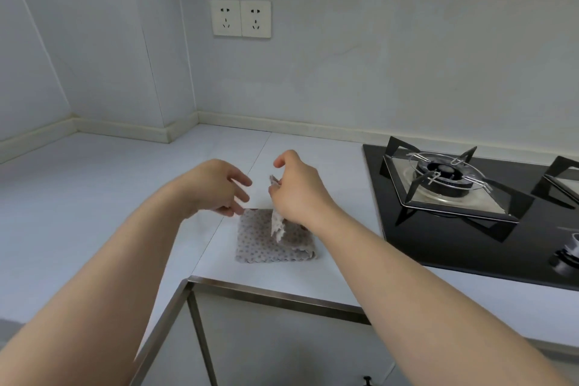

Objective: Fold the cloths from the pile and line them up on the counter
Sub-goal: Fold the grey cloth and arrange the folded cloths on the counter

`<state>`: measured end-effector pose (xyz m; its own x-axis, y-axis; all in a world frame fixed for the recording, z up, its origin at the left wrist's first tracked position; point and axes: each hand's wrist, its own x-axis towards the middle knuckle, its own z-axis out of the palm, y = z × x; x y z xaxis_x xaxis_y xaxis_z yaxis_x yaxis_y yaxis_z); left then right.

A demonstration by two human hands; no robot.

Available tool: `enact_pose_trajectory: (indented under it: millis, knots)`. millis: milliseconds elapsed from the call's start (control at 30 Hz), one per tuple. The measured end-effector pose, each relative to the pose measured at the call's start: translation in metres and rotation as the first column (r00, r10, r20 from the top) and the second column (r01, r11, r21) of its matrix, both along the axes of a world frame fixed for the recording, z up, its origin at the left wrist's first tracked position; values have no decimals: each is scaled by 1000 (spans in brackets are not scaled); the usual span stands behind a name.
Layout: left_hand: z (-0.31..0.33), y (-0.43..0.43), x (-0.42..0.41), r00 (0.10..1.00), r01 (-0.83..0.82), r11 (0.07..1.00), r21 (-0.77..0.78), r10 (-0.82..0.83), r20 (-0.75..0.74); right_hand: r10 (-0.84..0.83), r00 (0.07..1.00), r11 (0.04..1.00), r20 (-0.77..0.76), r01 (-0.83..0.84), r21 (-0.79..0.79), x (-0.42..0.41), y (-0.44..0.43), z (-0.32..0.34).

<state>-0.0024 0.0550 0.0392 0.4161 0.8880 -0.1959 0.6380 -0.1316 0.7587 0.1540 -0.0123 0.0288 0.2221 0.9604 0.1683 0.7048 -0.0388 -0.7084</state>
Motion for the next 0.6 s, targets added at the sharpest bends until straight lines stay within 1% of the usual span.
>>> enact_pose_trajectory:
  millis: [100,200,267,333,367,400,433,500,533,567,600]
  knots:
    - [-9,2,4,990,-87,972,-216,109,92,33,998,999,-48,-34,-27,-11,4,-9]
    - [-19,2,8,968,-97,930,-355,172,184,71,996,997,-48,-73,-37,-16,7,-14]
    - [-26,5,11,962,-109,916,-386,195,191,87,989,994,-121,-94,-55,-13,7,-18]
    - [-31,8,12,969,-138,929,-343,198,146,34,980,998,-194,-44,-49,-3,7,-21]
    - [-33,8,12,974,-145,940,-309,191,124,-10,981,1000,-193,4,-31,4,7,-23]
    - [-35,8,13,979,-143,952,-271,177,104,-51,988,999,-143,50,-16,13,8,-26]
    - [-36,8,14,984,-135,964,-228,158,86,-81,996,997,-42,81,-20,22,10,-29]
    - [-40,6,16,989,-131,980,-147,140,53,-77,978,987,192,101,-121,35,13,-36]
    - [-42,5,18,988,-141,983,-114,147,42,-50,961,974,273,107,-199,40,14,-40]
    - [-44,4,19,988,-148,985,-90,152,36,-23,948,958,316,112,-265,43,16,-43]
    - [-45,4,21,988,-147,986,-81,150,32,-4,946,945,325,110,-308,45,16,-44]
